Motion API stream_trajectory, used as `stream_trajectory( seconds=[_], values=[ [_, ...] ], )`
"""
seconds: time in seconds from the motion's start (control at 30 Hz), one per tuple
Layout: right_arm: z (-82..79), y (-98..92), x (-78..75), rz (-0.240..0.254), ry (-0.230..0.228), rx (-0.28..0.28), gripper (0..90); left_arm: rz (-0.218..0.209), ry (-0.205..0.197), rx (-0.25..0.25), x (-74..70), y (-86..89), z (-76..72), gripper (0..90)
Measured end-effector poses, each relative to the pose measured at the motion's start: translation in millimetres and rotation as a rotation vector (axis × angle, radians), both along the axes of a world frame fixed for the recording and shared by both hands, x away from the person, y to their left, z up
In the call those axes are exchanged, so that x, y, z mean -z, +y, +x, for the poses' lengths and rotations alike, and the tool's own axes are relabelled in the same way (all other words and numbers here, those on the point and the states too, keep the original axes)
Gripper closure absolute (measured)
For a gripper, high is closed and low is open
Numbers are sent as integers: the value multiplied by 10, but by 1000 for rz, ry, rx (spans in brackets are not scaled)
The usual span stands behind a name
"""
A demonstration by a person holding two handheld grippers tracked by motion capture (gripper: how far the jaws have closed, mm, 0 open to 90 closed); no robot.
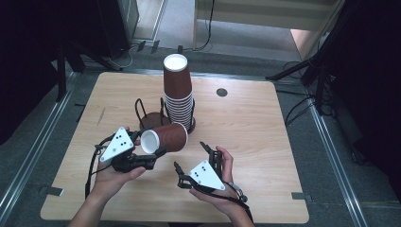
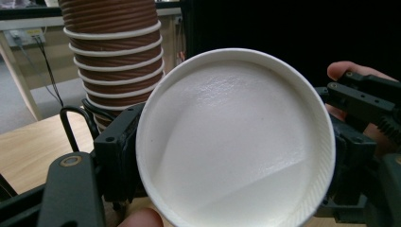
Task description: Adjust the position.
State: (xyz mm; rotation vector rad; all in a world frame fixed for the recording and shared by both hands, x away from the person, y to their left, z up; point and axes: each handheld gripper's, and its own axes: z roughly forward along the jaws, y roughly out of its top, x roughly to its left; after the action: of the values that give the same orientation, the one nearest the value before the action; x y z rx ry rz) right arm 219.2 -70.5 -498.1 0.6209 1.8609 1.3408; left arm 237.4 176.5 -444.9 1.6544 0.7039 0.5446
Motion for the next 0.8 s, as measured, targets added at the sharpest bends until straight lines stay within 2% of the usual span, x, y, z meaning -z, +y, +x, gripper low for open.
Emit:
stream_trajectory(
  seconds=[0.13,0.23,0.43,0.5,0.57,0.6,0.7,0.8],
  values=[
    [3,-24,-17,35,32,13,67,-25,-17,-21,3,19,-2,235],
    [10,-38,-33,55,81,18,122,-50,-20,-28,10,44,6,235],
    [18,-112,-111,102,159,36,130,-78,-32,-31,18,69,12,234],
    [4,-120,-155,121,201,41,96,-78,-37,-34,15,65,7,234],
    [-12,-114,-199,139,253,31,3,-88,-42,-34,14,62,4,234],
    [-26,-103,-213,145,269,27,0,-91,-43,-34,13,60,3,234],
    [-59,-73,-240,161,281,40,0,-83,-51,-37,20,54,3,233],
    [-77,-62,-267,220,304,69,0,-92,-58,-43,35,47,11,234]
  ],
)
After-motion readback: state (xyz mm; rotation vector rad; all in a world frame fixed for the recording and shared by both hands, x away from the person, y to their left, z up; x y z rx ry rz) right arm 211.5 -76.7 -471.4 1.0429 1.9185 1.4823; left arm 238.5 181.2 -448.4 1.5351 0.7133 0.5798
